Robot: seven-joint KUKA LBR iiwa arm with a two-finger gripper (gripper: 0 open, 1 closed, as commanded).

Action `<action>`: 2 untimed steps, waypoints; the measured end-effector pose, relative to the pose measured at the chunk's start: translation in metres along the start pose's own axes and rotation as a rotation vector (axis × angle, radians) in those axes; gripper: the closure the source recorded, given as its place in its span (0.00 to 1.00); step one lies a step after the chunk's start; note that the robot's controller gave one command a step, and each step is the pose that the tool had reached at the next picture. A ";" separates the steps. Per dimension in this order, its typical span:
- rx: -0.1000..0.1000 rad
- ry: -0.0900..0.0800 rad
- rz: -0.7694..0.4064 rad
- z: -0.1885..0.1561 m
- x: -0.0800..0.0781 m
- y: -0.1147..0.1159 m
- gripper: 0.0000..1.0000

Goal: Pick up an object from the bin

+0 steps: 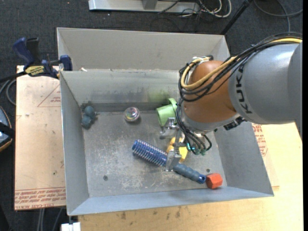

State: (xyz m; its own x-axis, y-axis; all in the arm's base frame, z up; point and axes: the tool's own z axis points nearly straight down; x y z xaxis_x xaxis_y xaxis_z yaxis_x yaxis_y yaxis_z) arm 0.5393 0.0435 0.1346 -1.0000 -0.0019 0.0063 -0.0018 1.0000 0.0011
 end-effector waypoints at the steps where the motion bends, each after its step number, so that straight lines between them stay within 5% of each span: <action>1: 0.000 -0.013 0.080 0.062 -0.012 0.029 0.00; 2: -0.004 -0.021 0.082 0.057 -0.014 0.030 1.00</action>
Offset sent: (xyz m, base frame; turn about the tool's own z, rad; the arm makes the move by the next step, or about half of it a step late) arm 0.0079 0.0284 -0.0646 0.0816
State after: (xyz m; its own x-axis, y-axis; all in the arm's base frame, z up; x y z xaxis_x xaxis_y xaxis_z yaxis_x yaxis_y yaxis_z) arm 0.5530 0.0734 0.0776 -0.9967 0.0803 -0.0146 0.0802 0.9968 0.0054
